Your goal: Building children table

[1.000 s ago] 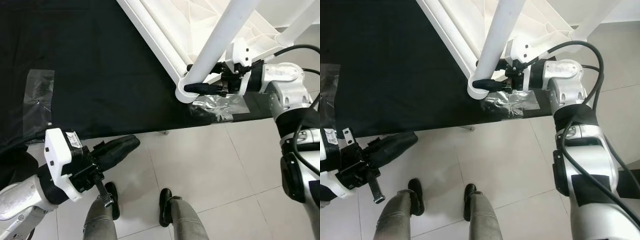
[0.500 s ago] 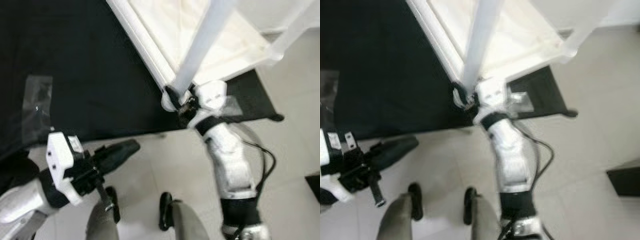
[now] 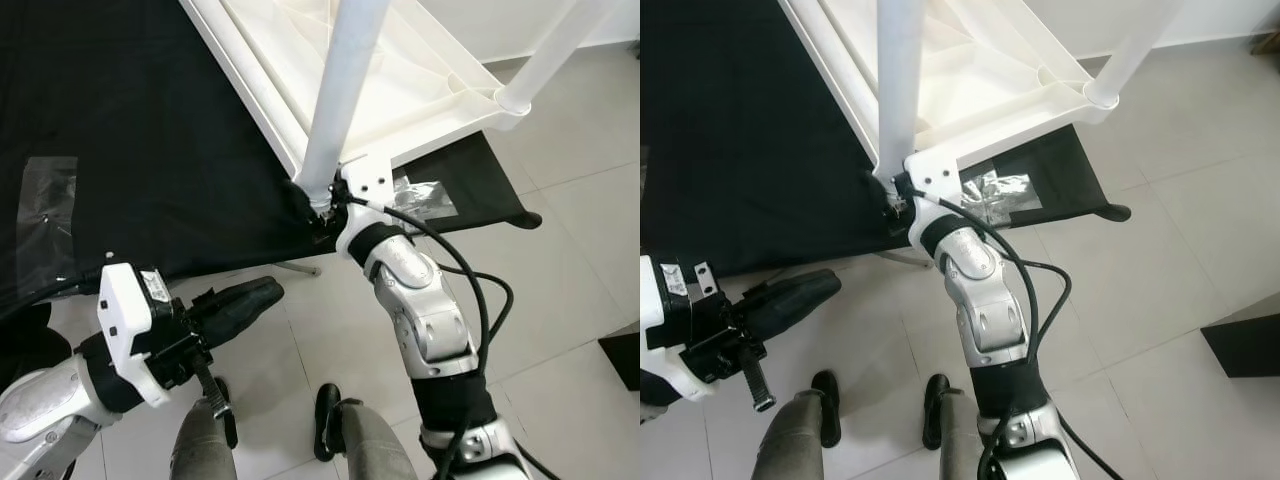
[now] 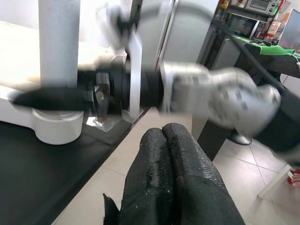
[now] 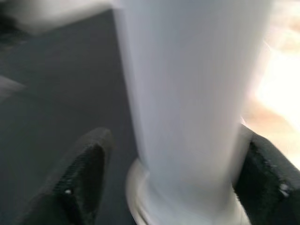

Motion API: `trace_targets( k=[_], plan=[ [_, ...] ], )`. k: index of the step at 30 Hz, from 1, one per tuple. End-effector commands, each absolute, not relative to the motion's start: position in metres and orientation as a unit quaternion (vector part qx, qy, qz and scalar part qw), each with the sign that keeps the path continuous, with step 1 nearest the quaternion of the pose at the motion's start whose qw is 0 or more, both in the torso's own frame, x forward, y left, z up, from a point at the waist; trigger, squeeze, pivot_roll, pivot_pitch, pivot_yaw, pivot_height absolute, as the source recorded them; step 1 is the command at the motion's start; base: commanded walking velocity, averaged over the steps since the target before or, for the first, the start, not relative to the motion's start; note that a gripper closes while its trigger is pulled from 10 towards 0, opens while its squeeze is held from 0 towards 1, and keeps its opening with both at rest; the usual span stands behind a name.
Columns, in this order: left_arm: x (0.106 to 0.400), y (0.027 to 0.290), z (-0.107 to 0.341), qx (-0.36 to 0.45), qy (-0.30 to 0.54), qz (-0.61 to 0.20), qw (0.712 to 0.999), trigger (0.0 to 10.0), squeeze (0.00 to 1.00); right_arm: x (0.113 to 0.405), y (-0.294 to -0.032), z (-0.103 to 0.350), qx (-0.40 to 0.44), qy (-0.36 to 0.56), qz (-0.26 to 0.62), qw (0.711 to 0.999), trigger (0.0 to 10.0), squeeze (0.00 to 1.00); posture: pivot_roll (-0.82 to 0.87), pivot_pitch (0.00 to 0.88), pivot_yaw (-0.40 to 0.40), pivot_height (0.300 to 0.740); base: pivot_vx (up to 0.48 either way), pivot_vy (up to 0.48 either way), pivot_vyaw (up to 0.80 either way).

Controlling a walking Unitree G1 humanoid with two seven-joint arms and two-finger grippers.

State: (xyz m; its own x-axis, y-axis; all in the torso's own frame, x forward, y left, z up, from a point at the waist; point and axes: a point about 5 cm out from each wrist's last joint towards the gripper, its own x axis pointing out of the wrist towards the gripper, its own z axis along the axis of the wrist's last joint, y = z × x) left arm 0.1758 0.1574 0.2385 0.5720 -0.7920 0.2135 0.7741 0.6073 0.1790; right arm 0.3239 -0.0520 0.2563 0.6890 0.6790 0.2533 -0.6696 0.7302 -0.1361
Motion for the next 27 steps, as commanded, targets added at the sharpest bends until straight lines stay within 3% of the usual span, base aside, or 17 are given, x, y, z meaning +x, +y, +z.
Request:
trace_targets(
  k=[1,4,5,8,10,15,16,17,20,21,22,27],
  plan=[
    [0.173,0.154,0.235,0.029,-0.131,-0.450,0.883,10.0,0.00,0.319,-0.051,0.269,-0.025,-0.179,0.454,0.872,10.0,0.54,0.10,0.375,-0.146,0.740,0.000,0.000,0.00],
    [0.173,0.154,0.235,0.029,-0.132,-0.449,0.883,10.0,0.00,0.320,-0.056,0.277,-0.049,-0.191,0.485,0.852,10.0,0.54,0.10,0.375,-0.146,0.740,0.000,0.000,0.00],
    [0.173,0.154,0.236,0.030,-0.133,-0.447,0.884,10.0,0.00,0.325,-0.064,0.283,-0.081,-0.195,0.508,0.835,10.0,0.00,0.10,0.377,-0.153,0.740,0.000,0.000,0.00],
    [0.173,0.154,0.236,0.031,-0.134,-0.446,0.884,10.0,0.00,0.328,-0.069,0.287,-0.100,-0.197,0.522,0.824,10.0,0.00,0.10,0.377,-0.153,0.740,0.000,0.000,0.00],
    [0.174,0.161,0.238,0.048,-0.135,-0.425,0.894,10.0,0.00,0.341,-0.087,0.300,-0.171,-0.186,0.567,0.784,10.0,0.00,0.11,0.385,-0.156,0.740,0.000,0.000,0.00],
    [0.178,0.174,0.242,0.073,-0.144,-0.385,0.909,10.0,0.00,0.355,-0.102,0.313,-0.204,-0.168,0.587,0.766,10.0,0.00,0.12,0.390,-0.161,0.740,0.000,0.000,0.00],
    [0.180,0.179,0.244,0.082,-0.151,-0.365,0.915,10.0,0.00,0.358,-0.107,0.317,-0.204,-0.162,0.594,0.761,9.5,0.00,0.12,0.401,-0.171,0.740,0.000,0.000,0.00],
    [0.181,0.183,0.246,0.092,-0.155,-0.349,0.920,10.0,0.00,0.361,-0.110,0.320,-0.203,-0.156,0.601,0.757,8.2,0.00,0.12,0.401,-0.171,0.740,0.000,0.000,0.00],
    [0.182,0.186,0.248,0.100,-0.158,-0.337,0.923,10.0,0.00,0.363,-0.111,0.322,-0.199,-0.151,0.609,0.753,8.2,0.00,0.12,0.401,-0.171,0.740,0.000,0.000,0.00],
    [0.182,0.188,0.248,0.102,-0.159,-0.332,0.924,10.0,0.00,0.365,-0.112,0.322,-0.202,-0.149,0.610,0.752,1.6,0.00,0.12,0.406,-0.178,0.740,0.000,0.000,0.00],
    [0.181,0.188,0.249,0.102,-0.161,-0.329,0.925,10.0,0.00,0.366,-0.112,0.322,-0.201,-0.148,0.611,0.751,0.0,0.00,0.11,0.407,-0.187,0.740,0.000,0.000,0.00],
    [0.181,0.191,0.250,0.105,-0.166,-0.315,0.928,10.0,0.00,0.371,-0.112,0.322,-0.181,-0.152,0.627,0.742,0.0,0.00,0.10,0.408,-0.190,0.740,0.000,0.000,0.00]
  ],
)
